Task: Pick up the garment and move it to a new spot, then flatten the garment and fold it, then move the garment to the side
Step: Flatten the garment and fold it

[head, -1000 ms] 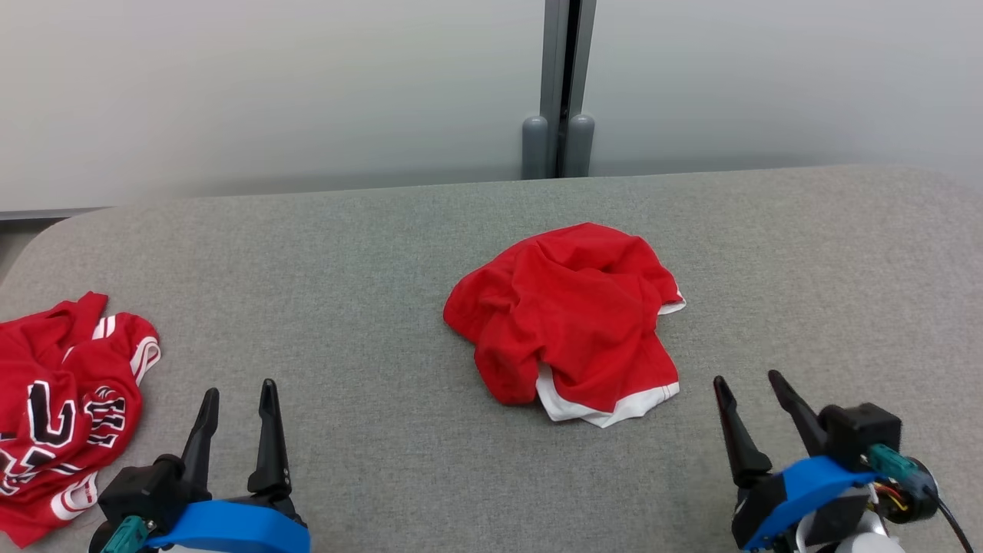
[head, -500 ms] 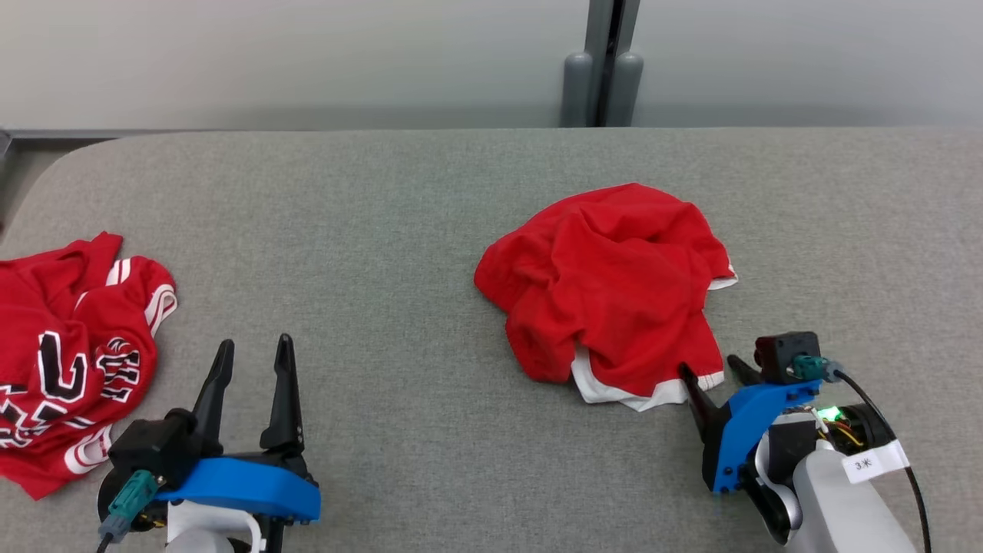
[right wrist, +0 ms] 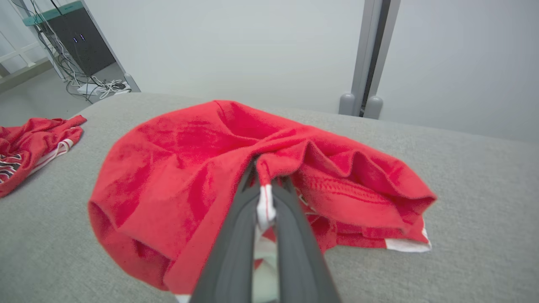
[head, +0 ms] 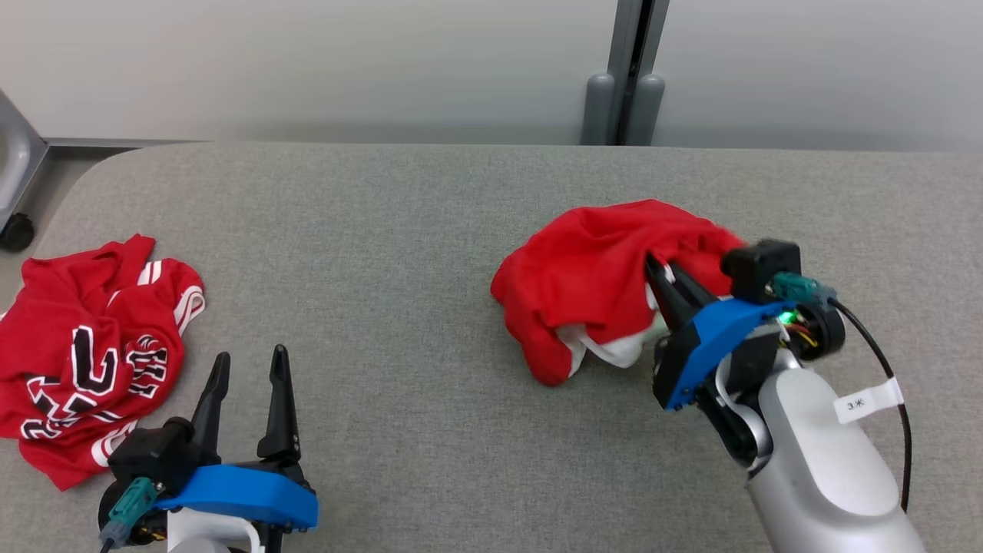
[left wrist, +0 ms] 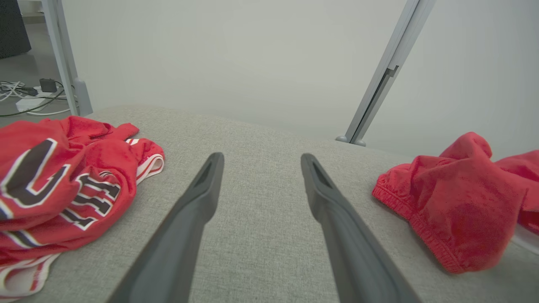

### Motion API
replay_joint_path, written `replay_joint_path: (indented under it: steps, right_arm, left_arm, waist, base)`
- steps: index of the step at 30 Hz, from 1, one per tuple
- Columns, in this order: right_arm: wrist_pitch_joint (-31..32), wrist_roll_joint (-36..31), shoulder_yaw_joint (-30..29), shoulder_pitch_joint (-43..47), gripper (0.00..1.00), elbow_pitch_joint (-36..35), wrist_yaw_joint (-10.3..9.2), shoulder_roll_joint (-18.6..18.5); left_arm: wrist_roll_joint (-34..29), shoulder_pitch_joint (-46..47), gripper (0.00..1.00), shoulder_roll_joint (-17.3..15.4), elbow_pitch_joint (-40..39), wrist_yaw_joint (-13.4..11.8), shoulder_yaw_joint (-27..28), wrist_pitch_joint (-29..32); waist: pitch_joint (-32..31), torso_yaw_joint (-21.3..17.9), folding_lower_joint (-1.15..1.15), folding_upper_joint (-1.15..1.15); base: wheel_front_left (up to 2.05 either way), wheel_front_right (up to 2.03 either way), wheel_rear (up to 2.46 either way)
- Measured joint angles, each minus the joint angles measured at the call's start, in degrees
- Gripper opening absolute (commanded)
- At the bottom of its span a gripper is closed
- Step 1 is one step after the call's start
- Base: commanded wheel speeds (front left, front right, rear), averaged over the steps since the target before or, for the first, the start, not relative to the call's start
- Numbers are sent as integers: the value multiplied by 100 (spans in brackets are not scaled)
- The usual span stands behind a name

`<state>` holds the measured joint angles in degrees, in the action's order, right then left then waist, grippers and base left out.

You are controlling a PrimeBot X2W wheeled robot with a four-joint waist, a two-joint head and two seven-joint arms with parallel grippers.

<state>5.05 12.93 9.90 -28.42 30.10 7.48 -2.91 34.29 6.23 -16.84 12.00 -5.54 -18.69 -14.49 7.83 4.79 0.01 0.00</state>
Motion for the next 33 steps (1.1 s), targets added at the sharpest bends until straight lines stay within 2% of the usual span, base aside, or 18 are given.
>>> replay_joint_path:
  steps: [4,8,11,14,17,19,24,29,33]
  right_arm:
    - [278,14,482,-281,0,-1149,1,3]
    - [488,382,1025,-783,0,-1760,1,8]
    - [394,934,1302,-1420,0,-1858,1,11]
    - [41,1496,1429,-2089,0,-1794,0,8]
    - [-243,1380,1452,-2601,0,-1638,1,10]
    - [-198,1105,1383,-2636,0,-1458,1,10]
    - [132,413,698,-1738,0,-1223,1,-31]
    - [347,30,-68,-269,0,-1206,1,-288]
    - [279,-40,-546,630,0,-1043,1,-305]
  left_arm:
    - [5,-31,100,47,-45,0,-3,-8]
    - [-1,-24,100,46,-100,-7,3,-23]
    - [-11,6,100,53,-134,-31,-1,-24]
    - [-16,44,100,64,-130,-29,-4,-24]
    - [-16,69,100,65,-109,-19,-4,-25]
    - [-19,70,100,68,-91,-19,-14,-26]
    - [-18,68,100,73,-57,-4,-9,-32]
    - [-18,25,100,55,-74,-3,7,-33]
    - [-18,15,100,27,-111,-21,2,-33]
  waist:
    - [-84,-54,0,0]
    - [-30,-98,-1,0]
    - [62,-131,0,0]
    - [133,-139,0,0]
    - [145,-153,0,0]
    - [132,-163,0,0]
    - [89,-232,-1,0]
    - [40,-336,-1,0]
    - [66,-416,-1,0]
  base:
    - [0,0,0]
    - [0,0,0]
    - [0,0,0]
    - [0,0,0]
    - [0,0,0]
    - [0,0,0]
    - [0,0,0]
    - [0,0,0]
    - [0,0,0]
